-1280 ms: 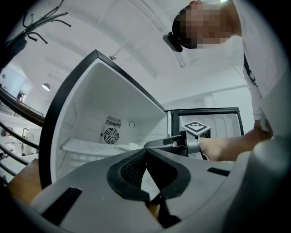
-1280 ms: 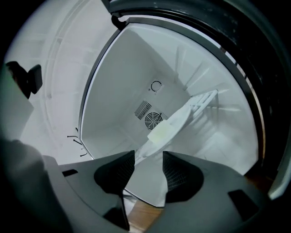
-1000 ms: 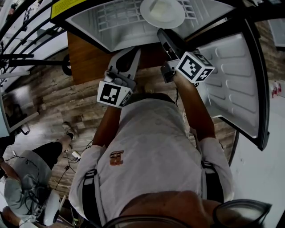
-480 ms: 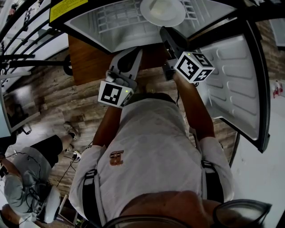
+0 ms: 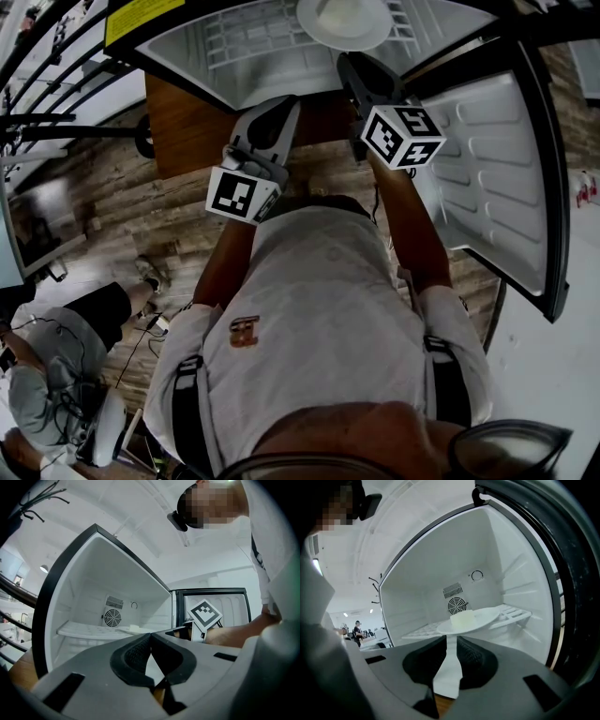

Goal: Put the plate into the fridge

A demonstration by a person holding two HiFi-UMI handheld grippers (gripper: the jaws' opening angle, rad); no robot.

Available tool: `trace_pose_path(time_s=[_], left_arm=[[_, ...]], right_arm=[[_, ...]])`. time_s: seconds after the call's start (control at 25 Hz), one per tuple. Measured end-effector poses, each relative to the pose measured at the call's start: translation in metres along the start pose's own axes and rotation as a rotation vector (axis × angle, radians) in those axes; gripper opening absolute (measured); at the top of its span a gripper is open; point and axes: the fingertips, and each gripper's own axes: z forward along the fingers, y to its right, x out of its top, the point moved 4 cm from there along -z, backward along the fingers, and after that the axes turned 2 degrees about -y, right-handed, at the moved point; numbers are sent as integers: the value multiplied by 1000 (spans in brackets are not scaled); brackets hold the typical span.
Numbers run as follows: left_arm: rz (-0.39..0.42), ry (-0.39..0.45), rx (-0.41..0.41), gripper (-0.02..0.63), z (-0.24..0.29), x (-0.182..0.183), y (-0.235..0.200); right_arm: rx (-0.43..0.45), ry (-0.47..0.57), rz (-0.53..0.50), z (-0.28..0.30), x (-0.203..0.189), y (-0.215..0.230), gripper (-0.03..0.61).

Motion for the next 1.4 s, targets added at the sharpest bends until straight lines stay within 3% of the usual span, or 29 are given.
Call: trace_pose_path(time_s=[0.16,0.28,0.68,0.84,1.4], left_arm=[[5,-4,-3,18,1,0,1],[11,-6,-2,18,1,0,2],[32,0,-3,18,2,8,8],[48,10,-1,18,0,13,11],[91,33,25,18,-11,23,12]], right_arm=[[24,-8,-102,-2,-7,-6,81],[97,26,-180,-8,-12,-18,77],[321,250,-393,-43,1,-71,45],[334,339,-438,-55,11,-88,37],[309,348,-480,-59,-2,-106,34]])
